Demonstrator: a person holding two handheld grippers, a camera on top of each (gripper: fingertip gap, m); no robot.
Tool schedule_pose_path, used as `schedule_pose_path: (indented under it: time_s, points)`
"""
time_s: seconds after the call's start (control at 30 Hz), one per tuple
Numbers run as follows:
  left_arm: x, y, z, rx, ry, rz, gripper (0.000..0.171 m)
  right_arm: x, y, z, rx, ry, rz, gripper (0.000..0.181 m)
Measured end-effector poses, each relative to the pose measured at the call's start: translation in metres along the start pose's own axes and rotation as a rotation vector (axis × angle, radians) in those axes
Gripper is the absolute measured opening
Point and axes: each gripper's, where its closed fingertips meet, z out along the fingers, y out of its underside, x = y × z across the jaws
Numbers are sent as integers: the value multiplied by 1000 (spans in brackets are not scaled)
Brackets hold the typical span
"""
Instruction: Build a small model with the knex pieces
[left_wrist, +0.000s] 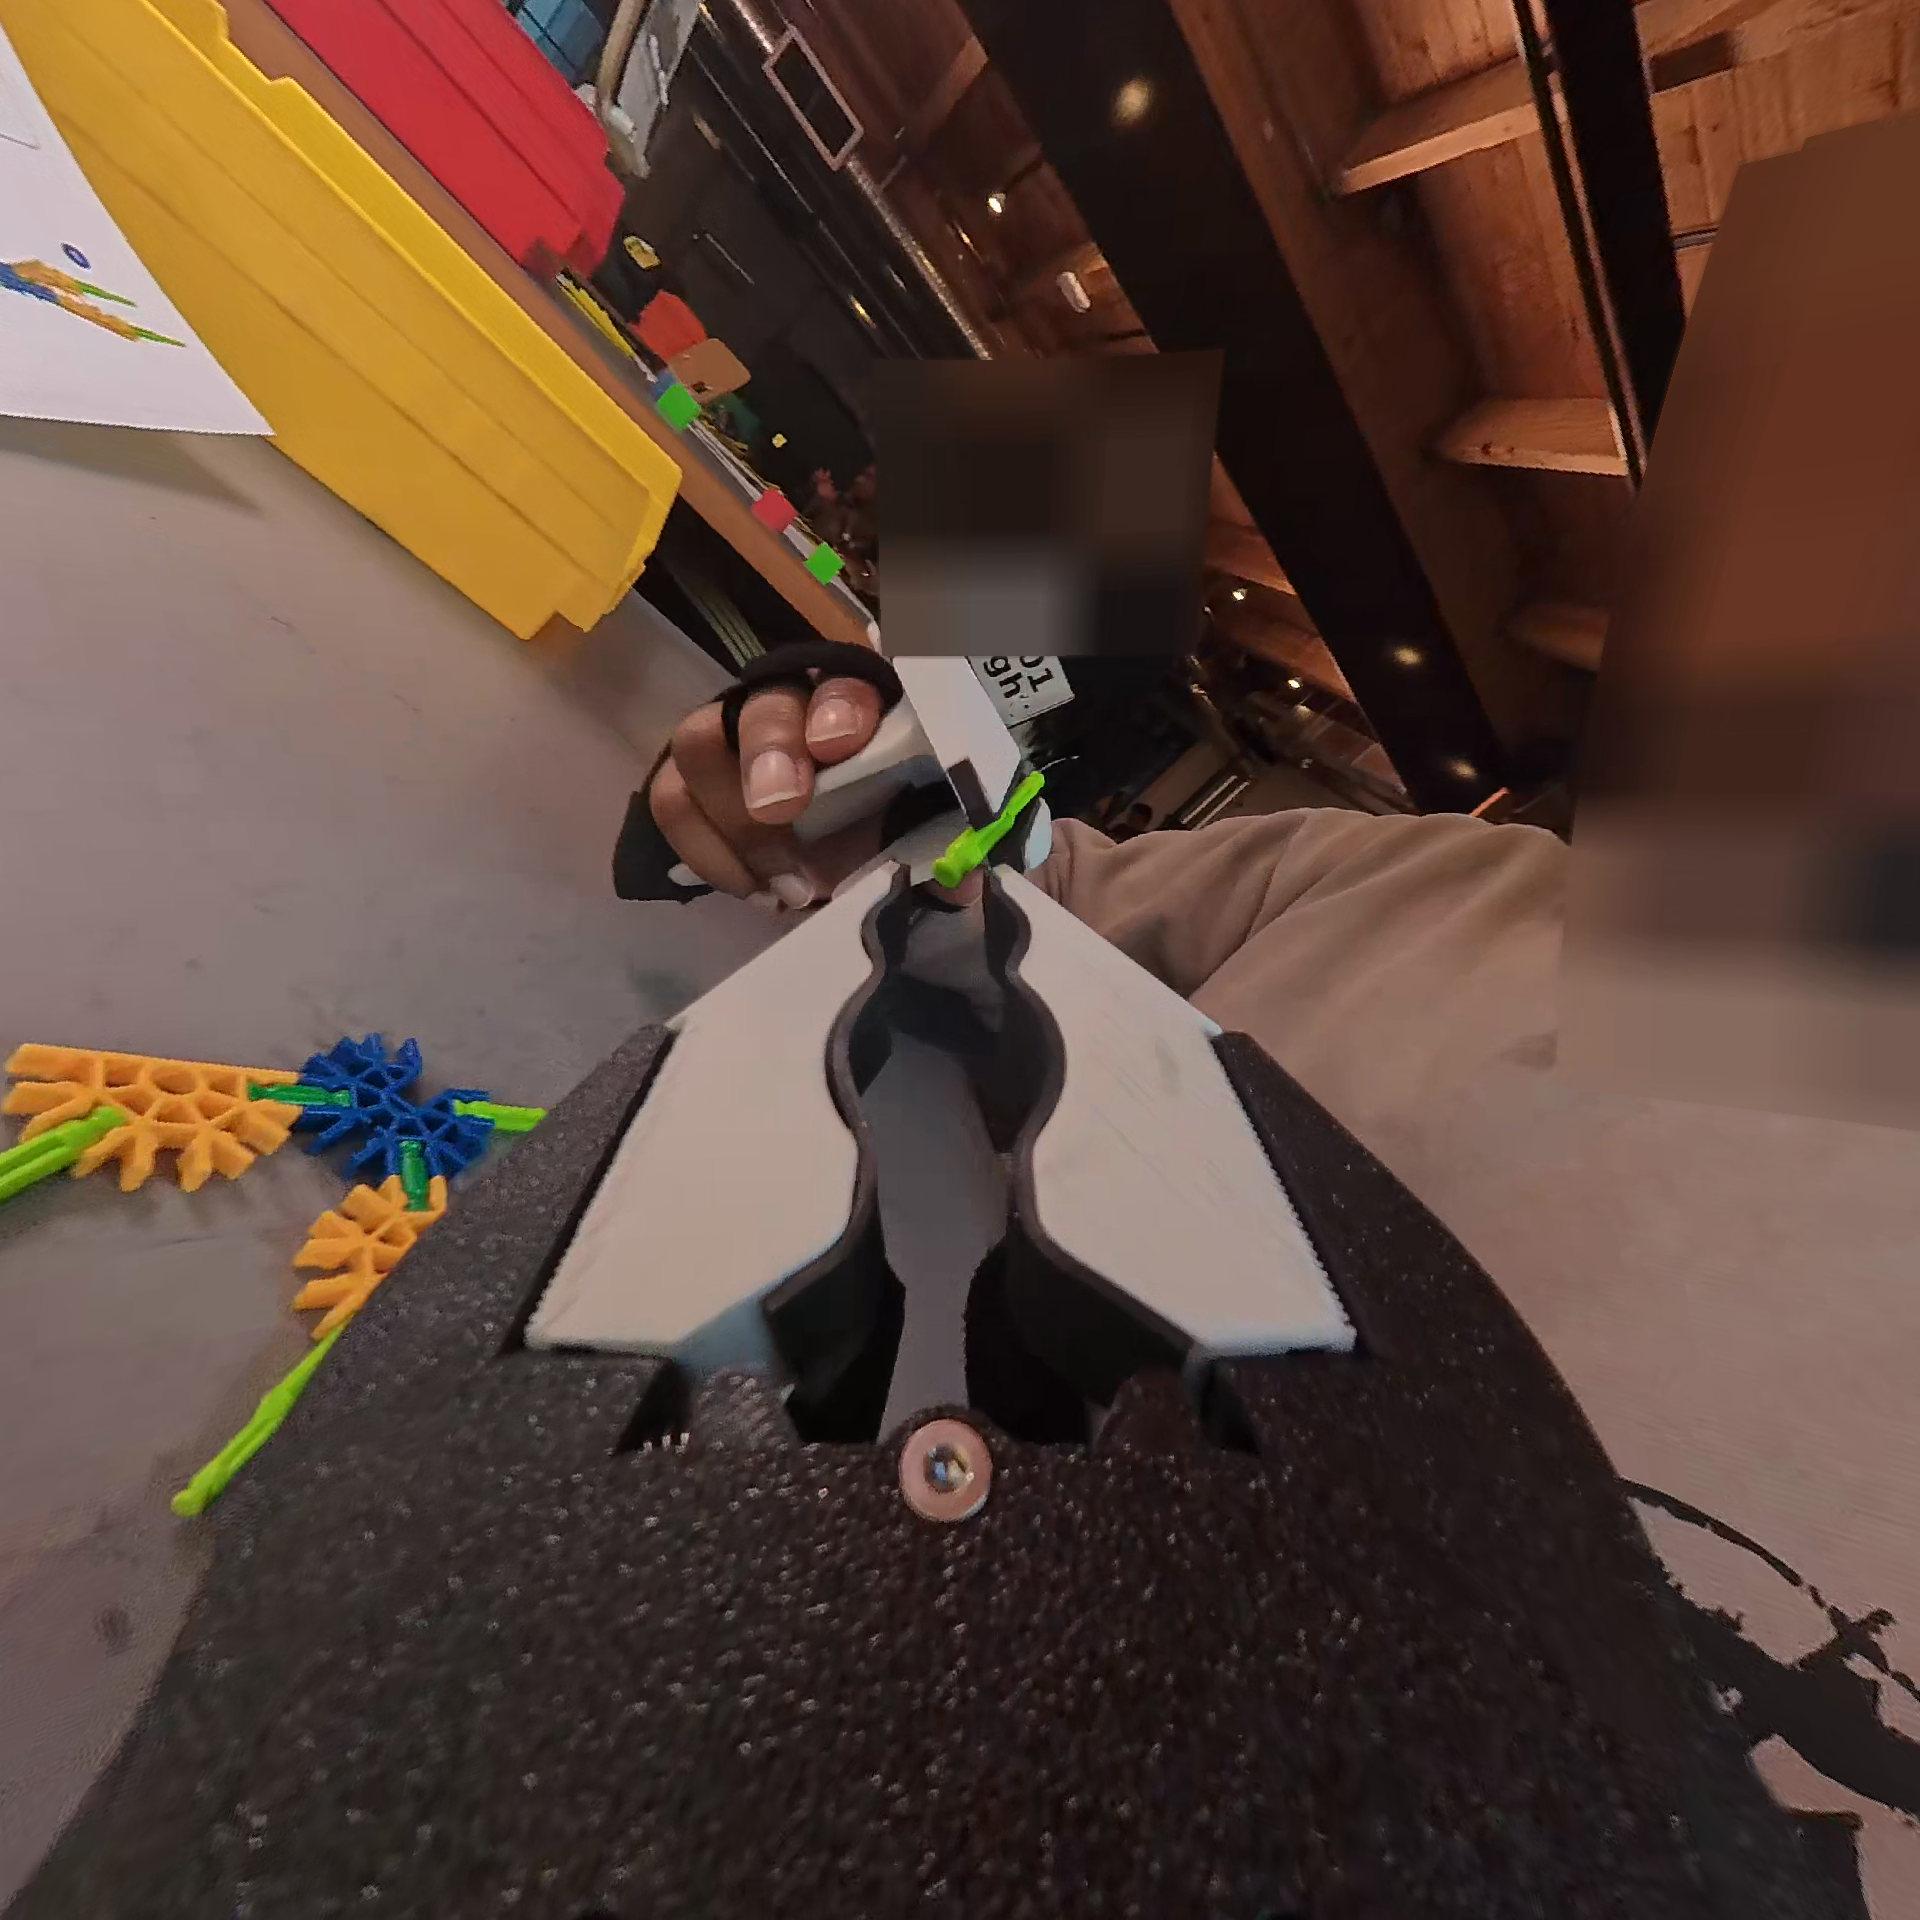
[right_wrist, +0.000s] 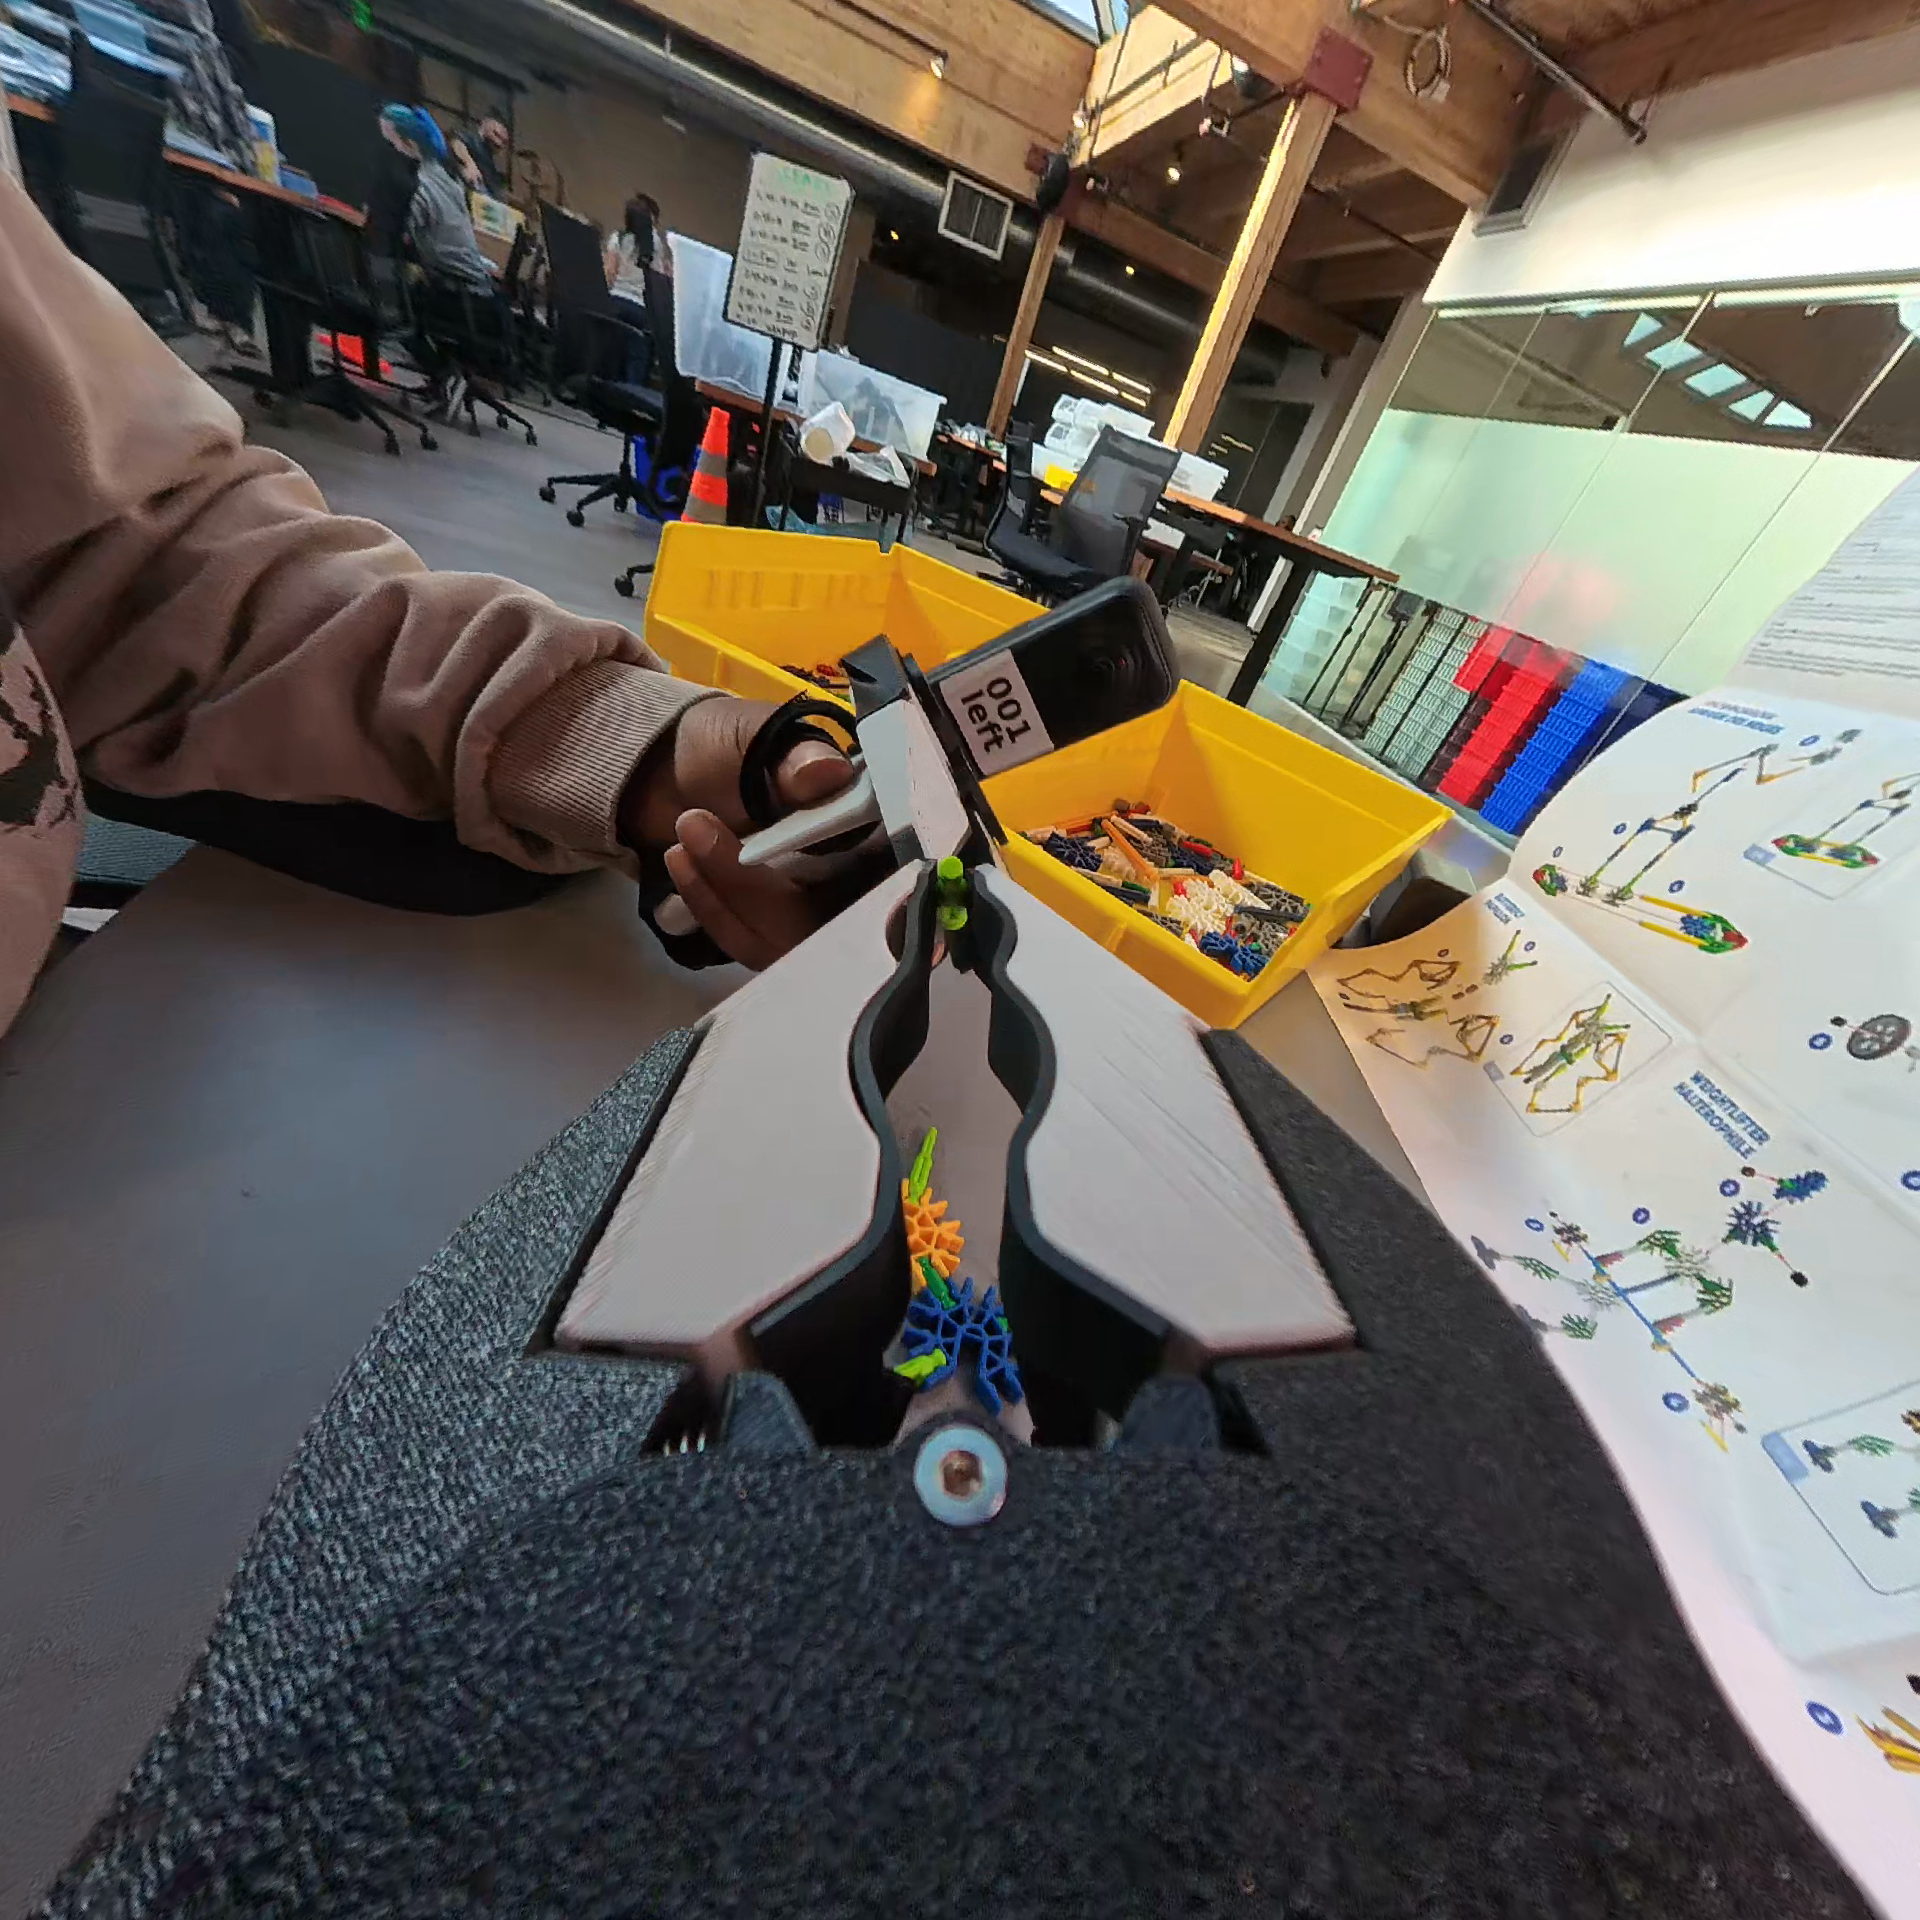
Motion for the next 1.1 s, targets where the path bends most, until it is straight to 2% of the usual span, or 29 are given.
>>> schedule_pose_path:
  time_s: [0.13,0.23,0.3,0.4,0.53,0.63,0.77,0.83,0.9,1.0,1.1]
  points:
    - [14,1,4,14,122,-70,10,-9,-11,-1,48,-38,-10,3]
    - [18,2,5,13,156,-92,6,-12,-14,-2,61,-56,-7,3]
    - [17,1,6,21,141,-83,6,-11,-14,-3,61,-57,2,3]
    - [6,-4,3,35,34,-13,5,-3,-4,-3,14,-29,22,3]
    - [-21,-10,-11,-9,-270,223,5,13,15,-4,-69,40,48,11]
    - [-40,-31,-37,1,-570,433,5,24,23,-6,-98,86,81,19]
    - [-56,-71,-104,52,-1052,685,5,28,36,-5,-159,113,81,21]
    - [-59,-87,-147,73,-1301,742,5,27,42,-3,-185,108,75,21]
    - [-64,-93,-183,60,-1486,732,6,25,46,-2,-208,104,72,21]
    - [-80,-85,-212,8,-1588,642,6,27,56,-1,-262,114,60,22]
    - [-89,-80,-211,-20,-1577,629,21,24,66,-3,-320,86,82,28]
